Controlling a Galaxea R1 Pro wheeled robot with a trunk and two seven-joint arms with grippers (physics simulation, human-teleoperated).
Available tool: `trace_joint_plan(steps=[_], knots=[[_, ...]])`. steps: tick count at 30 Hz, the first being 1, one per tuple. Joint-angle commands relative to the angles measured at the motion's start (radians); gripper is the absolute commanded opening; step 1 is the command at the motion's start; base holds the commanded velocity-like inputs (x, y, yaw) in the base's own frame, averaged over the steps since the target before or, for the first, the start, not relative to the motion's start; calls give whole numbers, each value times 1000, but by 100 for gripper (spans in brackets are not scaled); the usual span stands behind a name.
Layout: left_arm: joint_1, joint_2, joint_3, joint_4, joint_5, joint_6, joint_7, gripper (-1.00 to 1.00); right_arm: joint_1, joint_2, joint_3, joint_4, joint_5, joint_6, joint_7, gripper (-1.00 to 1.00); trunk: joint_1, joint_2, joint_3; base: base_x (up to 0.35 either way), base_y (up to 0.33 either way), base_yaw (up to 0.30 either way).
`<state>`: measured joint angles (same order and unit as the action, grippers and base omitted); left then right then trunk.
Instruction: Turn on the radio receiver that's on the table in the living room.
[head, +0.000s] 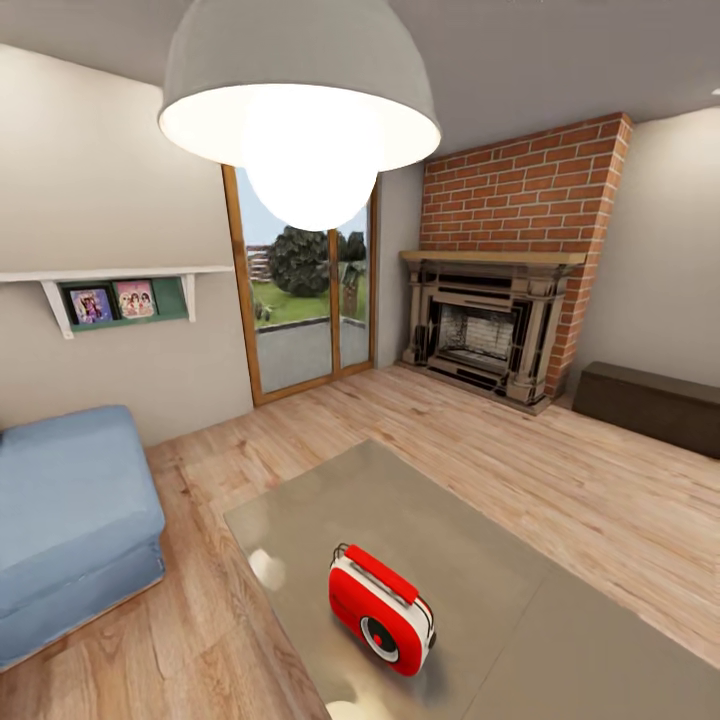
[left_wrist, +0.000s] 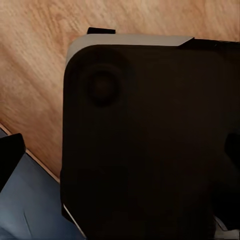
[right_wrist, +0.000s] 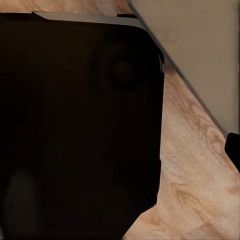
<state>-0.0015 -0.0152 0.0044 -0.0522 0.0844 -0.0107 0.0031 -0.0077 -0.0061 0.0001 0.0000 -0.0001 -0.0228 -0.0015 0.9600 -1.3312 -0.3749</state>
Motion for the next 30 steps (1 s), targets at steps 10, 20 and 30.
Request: trace_joint_plan(steps=[10, 20, 30], knots=[[0, 1, -1, -7, 0, 2, -1, 100, 0, -2, 1, 0, 1, 0, 0, 100, -38, 70, 31, 0, 0, 0], [0, 1, -1, -8, 0, 1, -2, 100, 0, -2, -1, 0, 2, 0, 1, 100, -77, 140, 63, 0, 0, 0], [0, 1, -1, -9, 0, 0, -2, 100, 0, -2, 1, 0, 2, 0, 0, 100, -115, 210, 94, 0, 0, 0]])
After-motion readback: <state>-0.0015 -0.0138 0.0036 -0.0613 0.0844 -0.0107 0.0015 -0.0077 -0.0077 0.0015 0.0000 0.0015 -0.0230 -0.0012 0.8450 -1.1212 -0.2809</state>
